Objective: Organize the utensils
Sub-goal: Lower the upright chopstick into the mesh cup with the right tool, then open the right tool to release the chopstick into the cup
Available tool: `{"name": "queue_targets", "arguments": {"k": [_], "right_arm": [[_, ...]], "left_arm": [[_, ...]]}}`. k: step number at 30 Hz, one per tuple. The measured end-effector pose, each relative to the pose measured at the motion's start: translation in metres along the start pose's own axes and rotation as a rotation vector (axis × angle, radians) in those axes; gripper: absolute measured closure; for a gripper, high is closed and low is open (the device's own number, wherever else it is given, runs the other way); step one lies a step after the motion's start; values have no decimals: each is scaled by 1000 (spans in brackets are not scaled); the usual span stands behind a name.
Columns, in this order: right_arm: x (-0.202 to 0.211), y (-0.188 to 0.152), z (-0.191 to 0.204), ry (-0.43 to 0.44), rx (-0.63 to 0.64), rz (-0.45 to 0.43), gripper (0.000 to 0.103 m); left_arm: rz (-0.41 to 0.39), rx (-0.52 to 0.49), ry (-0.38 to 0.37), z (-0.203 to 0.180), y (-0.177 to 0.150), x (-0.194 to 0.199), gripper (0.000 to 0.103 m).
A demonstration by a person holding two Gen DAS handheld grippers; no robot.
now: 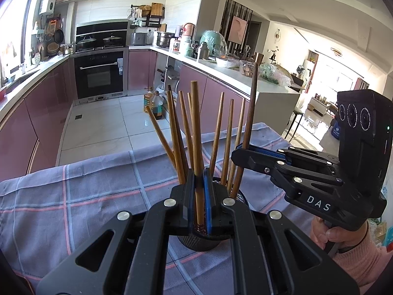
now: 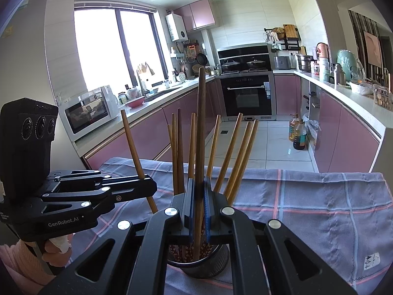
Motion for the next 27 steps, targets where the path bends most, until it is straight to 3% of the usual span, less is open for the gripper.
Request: {"name": "queue_targets", "arguments": {"k": [8, 14, 19, 20, 21, 23, 27], "right_arm": [[-12, -2, -5, 9, -37, 17, 96], [-11, -9, -7, 12, -52, 27, 93], [-1, -15, -3, 4, -28, 21, 68], [2, -17, -1, -4, -18, 15, 58], [5, -17, 0, -13, -13, 10, 53], [12, -19, 1, -38, -1, -8, 37], [24, -23, 3, -103, 36, -50, 16]], "left_arm": [[33, 26, 3, 8, -1, -16, 95], [33, 43, 5, 16, -6, -19, 81], [-20, 40, 32, 24, -13, -5, 57], [-34, 42, 41, 26, -16, 0, 53], [-46, 45, 53, 29, -17, 4, 45], [-79, 43, 92, 36, -21, 13, 34], [-156, 31, 194, 49, -27, 37, 10]]}}
Point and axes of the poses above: each gripper's, at about its wrist camera, not at the fingertips, and x roughly against the way its jaws point, z to its left, y to its top, the point moved 10 cm from there along -x, roughly the way its jaws point, and after that the axes turned 3 degrees about x, right-handed, at the moved point
